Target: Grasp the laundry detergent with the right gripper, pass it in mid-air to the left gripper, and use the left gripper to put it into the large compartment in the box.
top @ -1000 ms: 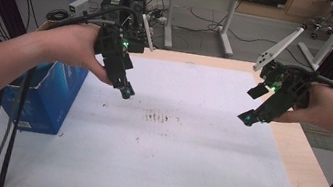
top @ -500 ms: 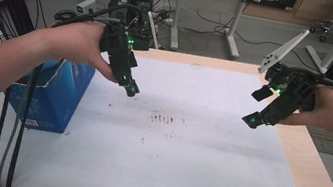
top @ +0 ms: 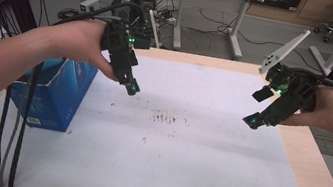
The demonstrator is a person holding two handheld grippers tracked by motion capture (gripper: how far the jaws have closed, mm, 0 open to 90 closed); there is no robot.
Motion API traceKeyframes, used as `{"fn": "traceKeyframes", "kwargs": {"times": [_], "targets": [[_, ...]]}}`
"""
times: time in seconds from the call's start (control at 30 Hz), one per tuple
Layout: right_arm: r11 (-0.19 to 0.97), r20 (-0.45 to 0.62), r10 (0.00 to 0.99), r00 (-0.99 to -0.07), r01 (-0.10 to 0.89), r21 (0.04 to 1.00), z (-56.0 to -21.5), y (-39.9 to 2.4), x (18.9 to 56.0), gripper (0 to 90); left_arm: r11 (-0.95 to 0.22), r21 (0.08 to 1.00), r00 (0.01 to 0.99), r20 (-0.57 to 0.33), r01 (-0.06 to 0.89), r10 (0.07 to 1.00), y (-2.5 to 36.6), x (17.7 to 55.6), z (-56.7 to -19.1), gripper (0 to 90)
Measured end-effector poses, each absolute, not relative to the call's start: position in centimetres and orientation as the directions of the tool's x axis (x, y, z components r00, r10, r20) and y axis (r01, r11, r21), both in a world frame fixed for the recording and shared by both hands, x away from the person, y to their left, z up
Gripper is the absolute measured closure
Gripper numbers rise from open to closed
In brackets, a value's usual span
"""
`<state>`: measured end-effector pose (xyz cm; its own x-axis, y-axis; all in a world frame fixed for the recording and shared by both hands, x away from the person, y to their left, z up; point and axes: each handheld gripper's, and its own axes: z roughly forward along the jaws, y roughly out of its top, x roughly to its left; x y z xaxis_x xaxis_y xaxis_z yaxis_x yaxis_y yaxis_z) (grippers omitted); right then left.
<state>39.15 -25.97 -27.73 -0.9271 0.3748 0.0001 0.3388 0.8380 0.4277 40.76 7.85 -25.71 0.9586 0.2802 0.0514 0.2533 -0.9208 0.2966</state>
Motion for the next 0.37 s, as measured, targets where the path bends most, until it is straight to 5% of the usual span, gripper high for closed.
{"fn": "traceKeyframes", "kwargs": {"times": [0.37], "targets": [[0.839,-0.004,0.372,-0.928,0.335,0.429,-27.73,-26.06,39.18,13.6,-0.921,0.294,0.957,0.054,0.256,0.284,7.81,40.64,-25.63,16.6]]}}
